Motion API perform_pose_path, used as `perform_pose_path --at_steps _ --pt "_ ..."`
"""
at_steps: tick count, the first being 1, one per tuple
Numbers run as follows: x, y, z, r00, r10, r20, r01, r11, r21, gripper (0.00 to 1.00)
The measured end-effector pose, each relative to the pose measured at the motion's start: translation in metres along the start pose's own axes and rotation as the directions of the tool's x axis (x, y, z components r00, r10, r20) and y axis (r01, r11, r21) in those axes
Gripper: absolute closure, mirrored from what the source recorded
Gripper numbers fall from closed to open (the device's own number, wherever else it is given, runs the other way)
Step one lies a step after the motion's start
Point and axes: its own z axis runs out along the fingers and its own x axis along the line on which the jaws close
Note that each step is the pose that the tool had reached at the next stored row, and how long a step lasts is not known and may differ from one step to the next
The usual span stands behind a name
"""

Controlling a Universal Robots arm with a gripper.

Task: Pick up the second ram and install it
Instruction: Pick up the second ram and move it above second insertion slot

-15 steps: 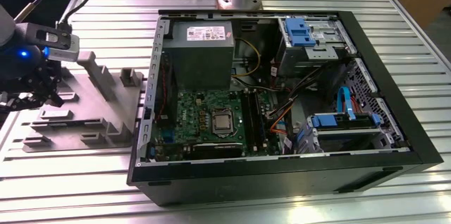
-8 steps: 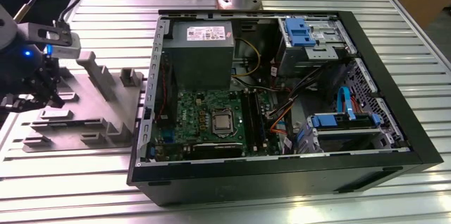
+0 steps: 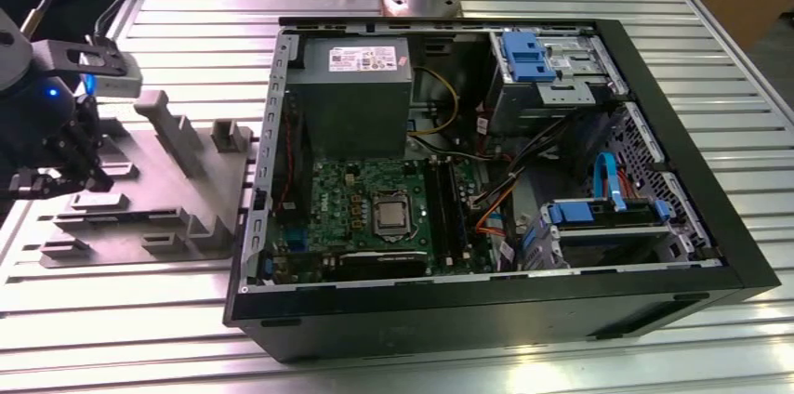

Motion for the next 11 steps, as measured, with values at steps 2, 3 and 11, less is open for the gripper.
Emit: perform_pose_path --at_steps 2,3,11 --pt "0.0003 0.0016 0.0009 1.0000 -0.008 -0.0017 0.008 1.0000 -0.0002 0.90" --pt "0.0007 0.0021 0.0016 0.9999 -0.011 -0.0018 0.011 0.9999 -0.0002 0.90" --pt "0.0082 0.0030 0.0077 0.9996 -0.028 -0.0027 0.028 0.9996 -0.0008 0.90"
